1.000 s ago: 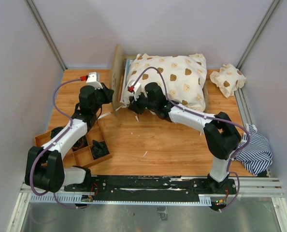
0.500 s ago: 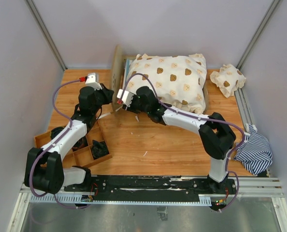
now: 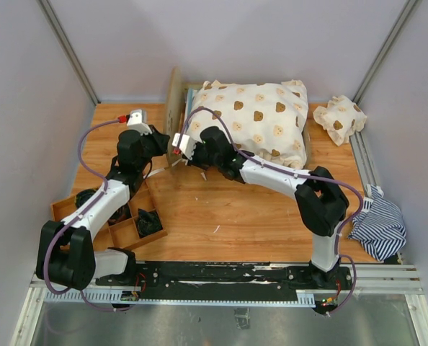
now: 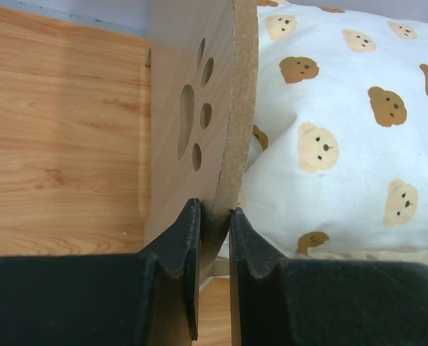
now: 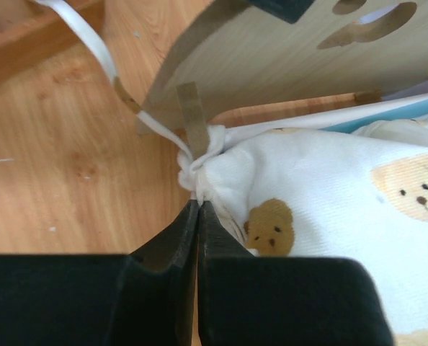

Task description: Set up the pet bed

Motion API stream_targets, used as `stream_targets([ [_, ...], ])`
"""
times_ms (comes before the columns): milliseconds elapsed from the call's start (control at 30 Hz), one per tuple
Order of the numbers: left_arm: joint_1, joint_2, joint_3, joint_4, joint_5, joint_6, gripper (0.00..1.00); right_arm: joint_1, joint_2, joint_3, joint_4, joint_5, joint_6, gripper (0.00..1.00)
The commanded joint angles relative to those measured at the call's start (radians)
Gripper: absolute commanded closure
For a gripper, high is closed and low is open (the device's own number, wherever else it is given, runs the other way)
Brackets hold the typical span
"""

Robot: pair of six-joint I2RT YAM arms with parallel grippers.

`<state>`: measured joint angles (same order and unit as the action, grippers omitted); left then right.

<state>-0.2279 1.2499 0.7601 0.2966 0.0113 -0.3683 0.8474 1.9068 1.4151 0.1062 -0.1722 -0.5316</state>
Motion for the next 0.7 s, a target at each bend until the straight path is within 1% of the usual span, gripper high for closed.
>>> stream_targets([
  [0,-0.008,-0.017,-0.026,0.042,0.025,-0.07,1.0,0.001,-0.075,0.038,-0.036,-0.137,0.181,1.0],
  [167,-0.008,-0.003,-0.033,0.048,0.024,-0.075,1.0,0.001,-0.084,-0.001,0.021,-0.202,0.35,1.0],
  [233,-0.008,0.001,-0.033,0.053,0.023,-0.076,1.0,0.003,-0.075,0.004,0.033,-0.251,0.431,1.0],
  [300,-0.008,0.007,-0.033,0.058,0.023,-0.077,1.0,0.016,-0.067,-0.003,0.071,-0.255,0.512,1.0],
  [400,-0.008,0.011,-0.033,0.059,0.017,-0.076,1.0,0.046,-0.047,-0.048,0.166,-0.171,0.567,1.0],
  [500,-0.008,0.01,-0.035,0.06,0.013,-0.075,1.0,0.047,-0.001,-0.09,0.284,-0.08,0.641,1.0],
  [600,-0.008,0.013,-0.034,0.059,0.011,-0.076,1.0,0.047,0.022,-0.104,0.339,-0.046,0.69,1.0],
  [633,-0.008,0.015,-0.033,0.06,0.011,-0.075,1.0,0.048,0.017,-0.105,0.347,-0.068,0.681,0.97],
  [667,-0.008,0.016,-0.032,0.06,0.012,-0.075,1.0,0.047,0.004,-0.107,0.333,-0.087,0.653,0.87],
])
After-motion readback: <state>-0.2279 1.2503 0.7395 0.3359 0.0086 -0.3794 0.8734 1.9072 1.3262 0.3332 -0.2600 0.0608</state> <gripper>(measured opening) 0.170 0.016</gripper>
